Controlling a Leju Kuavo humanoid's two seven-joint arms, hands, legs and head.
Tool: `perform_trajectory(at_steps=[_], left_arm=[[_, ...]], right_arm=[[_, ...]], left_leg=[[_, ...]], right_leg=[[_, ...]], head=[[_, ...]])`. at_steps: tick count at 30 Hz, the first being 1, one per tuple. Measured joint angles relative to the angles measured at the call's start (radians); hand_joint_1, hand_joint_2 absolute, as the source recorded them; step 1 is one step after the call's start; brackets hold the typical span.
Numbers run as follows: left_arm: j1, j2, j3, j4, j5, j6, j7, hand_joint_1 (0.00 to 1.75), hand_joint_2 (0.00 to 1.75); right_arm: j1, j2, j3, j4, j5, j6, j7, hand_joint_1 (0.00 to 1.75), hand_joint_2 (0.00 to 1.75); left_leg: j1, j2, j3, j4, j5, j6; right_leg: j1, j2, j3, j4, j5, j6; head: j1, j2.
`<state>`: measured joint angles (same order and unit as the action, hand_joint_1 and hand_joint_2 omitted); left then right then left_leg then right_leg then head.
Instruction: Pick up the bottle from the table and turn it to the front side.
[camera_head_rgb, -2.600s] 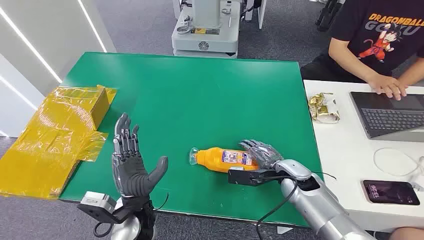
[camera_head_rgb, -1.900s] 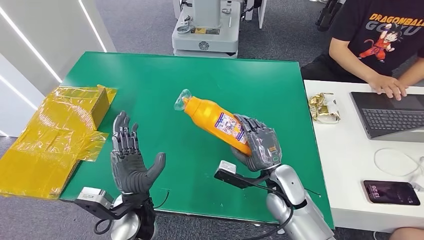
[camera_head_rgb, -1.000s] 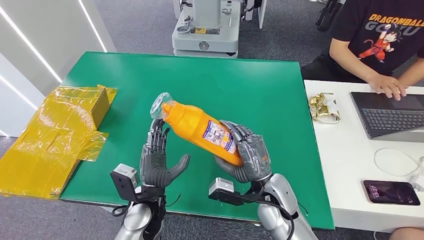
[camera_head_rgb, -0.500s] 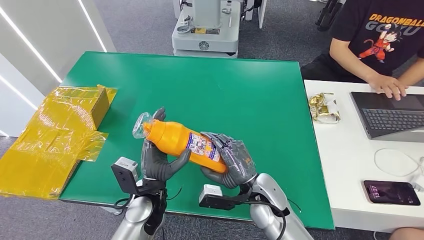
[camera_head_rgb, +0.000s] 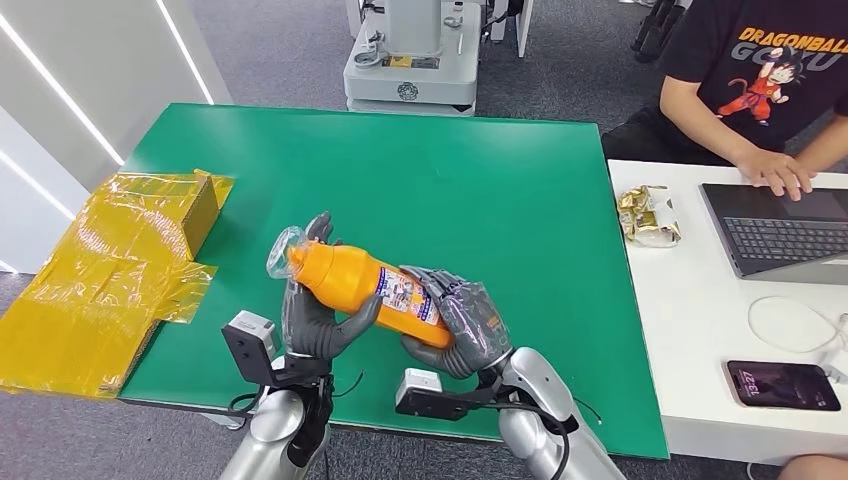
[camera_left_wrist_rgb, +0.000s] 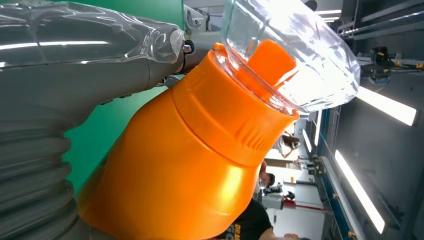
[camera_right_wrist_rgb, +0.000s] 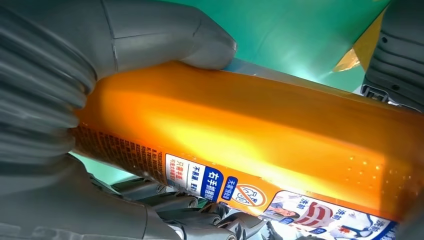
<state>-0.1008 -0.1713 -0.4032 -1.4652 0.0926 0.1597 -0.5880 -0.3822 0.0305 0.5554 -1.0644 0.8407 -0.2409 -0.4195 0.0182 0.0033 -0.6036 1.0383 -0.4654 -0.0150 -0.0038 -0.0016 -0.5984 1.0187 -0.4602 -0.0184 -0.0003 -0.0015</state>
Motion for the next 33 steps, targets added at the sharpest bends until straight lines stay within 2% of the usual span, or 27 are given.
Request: perform_trajectory(at_steps=[19, 20, 24, 28, 33], left_arm=[[-0.008, 0.008, 0.000, 0.032, 0.025, -0.008, -0.037, 1.75, 1.75], [-0.008, 0.009, 0.000, 0.033, 0.027, -0.009, -0.039, 1.75, 1.75], [-0.009, 0.012, 0.000, 0.033, 0.032, -0.012, -0.040, 1.75, 1.75], [-0.013, 0.014, 0.000, 0.033, 0.035, -0.013, -0.040, 1.75, 1.75], [-0.019, 0.014, 0.000, 0.033, 0.034, -0.013, -0.040, 1.75, 1.75]], right_arm=[[0.018, 0.003, -0.001, 0.000, 0.036, -0.016, 0.020, 1.75, 1.75], [0.018, 0.003, -0.001, -0.001, 0.041, -0.019, 0.021, 1.71, 1.75], [0.019, 0.003, -0.001, -0.004, 0.060, -0.024, 0.027, 0.26, 1.75], [0.024, 0.003, -0.001, -0.004, 0.071, -0.031, 0.032, 0.00, 1.75], [0.043, 0.005, -0.002, -0.029, 0.056, -0.058, 0.036, 0.00, 1.75]], left_leg=[[0.000, 0.000, 0.000, 0.000, 0.000, 0.000], [0.000, 0.000, 0.000, 0.000, 0.000, 0.000], [0.000, 0.000, 0.000, 0.000, 0.000, 0.000], [0.000, 0.000, 0.000, 0.000, 0.000, 0.000], [0.000, 0.000, 0.000, 0.000, 0.000, 0.000]], right_leg=[[0.000, 0.000, 0.000, 0.000, 0.000, 0.000], [0.000, 0.000, 0.000, 0.000, 0.000, 0.000], [0.000, 0.000, 0.000, 0.000, 0.000, 0.000], [0.000, 0.000, 0.000, 0.000, 0.000, 0.000], [0.000, 0.000, 0.000, 0.000, 0.000, 0.000]], head=[[0.000, 0.000], [0.000, 0.000], [0.000, 0.000], [0.000, 0.000], [0.000, 0.000]])
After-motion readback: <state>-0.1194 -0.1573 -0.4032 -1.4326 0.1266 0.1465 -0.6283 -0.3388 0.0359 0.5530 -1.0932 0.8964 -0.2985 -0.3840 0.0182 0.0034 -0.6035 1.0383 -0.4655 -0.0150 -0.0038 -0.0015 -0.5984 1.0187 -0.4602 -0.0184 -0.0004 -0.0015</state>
